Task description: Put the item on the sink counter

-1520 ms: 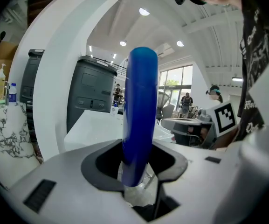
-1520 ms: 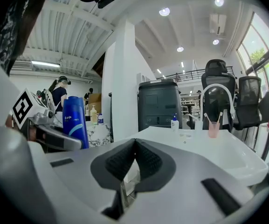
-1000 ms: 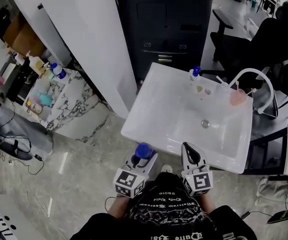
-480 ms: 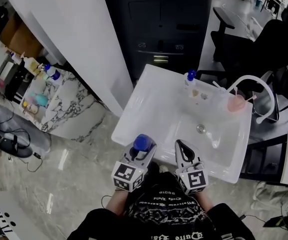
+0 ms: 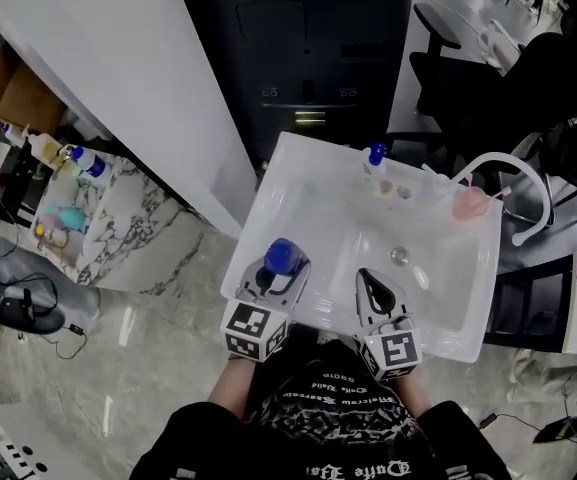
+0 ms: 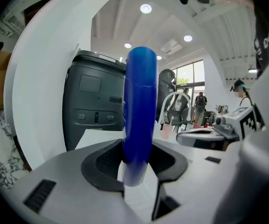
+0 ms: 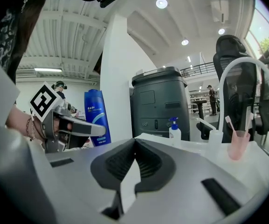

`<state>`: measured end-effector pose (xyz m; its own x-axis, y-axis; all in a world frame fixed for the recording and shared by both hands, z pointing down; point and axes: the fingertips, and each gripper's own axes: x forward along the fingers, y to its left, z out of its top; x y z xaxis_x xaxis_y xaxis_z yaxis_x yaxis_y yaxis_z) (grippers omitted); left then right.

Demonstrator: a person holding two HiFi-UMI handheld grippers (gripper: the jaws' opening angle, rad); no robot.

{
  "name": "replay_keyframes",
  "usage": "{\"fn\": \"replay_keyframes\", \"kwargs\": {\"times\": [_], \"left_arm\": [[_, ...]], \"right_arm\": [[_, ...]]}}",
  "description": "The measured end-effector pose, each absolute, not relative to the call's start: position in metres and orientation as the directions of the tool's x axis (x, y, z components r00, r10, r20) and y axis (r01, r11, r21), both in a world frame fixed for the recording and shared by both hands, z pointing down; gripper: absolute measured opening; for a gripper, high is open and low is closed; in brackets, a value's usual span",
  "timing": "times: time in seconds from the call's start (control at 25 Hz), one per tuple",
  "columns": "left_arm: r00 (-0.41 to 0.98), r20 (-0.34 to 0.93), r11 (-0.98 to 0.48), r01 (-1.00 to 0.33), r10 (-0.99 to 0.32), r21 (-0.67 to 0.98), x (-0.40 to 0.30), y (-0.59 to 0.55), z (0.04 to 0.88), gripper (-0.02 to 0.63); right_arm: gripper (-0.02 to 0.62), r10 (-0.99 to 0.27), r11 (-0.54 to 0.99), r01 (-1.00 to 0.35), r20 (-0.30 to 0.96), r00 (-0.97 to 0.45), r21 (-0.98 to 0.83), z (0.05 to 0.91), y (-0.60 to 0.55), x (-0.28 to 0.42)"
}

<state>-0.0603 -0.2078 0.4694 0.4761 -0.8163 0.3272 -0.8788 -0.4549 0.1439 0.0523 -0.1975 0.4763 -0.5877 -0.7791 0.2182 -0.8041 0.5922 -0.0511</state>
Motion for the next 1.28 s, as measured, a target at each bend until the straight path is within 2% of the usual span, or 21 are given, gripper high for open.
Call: {"fn": "replay_keyframes", "kwargs": {"times": [0.32, 0.6, 0.96, 1.28], "left_arm": [[0.491, 0.322, -0.480, -0.869, -0.809, 0.119, -0.072, -0.266, 0.460, 0.160], [0.509, 0.312, -0.510, -0.856, -0.802, 0.085, -0.080, -0.319, 0.459, 0.159], [0.528, 0.307, -0.529, -0.844, -0.792, 0.087, -0.088, -0.380, 0.471, 0.160], [0.553, 0.293, -0.551, -0.829, -0.780, 0.098, -0.091, -0.429, 0.489, 0.160]], "right_arm": [[-0.002, -0.803, 0.556, -0.830, 0.236, -0.548, -0.035, 0.478, -0.223, 0.055], [-0.002, -0.830, 0.475, -0.872, 0.269, -0.488, -0.116, 0.494, -0.236, 0.068], [-0.002, -0.846, 0.388, -0.916, 0.357, -0.397, -0.100, 0.523, -0.238, 0.080], [-0.002, -0.828, 0.388, -0.916, 0.398, -0.395, -0.102, 0.539, -0.246, 0.059]]}}
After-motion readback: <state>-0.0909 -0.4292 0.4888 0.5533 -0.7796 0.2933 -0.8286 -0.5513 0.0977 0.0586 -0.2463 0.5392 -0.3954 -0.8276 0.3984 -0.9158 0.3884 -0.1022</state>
